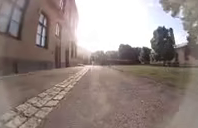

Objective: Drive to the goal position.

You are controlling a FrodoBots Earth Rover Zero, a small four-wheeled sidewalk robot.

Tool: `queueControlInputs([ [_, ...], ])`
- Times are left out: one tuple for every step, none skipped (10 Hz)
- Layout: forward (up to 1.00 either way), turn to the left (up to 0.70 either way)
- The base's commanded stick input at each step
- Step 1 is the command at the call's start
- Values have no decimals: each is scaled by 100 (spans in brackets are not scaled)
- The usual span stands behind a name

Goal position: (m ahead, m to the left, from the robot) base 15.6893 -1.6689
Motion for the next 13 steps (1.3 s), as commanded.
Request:
queueControlInputs([
  [44,2],
  [44,2],
  [44,2],
  [44,2],
  [44,2],
  [44,2],
  [44,2],
  [44,2],
  [44,2],
  [44,2],
  [44,2],
  [44,2],
  [44,2],
])
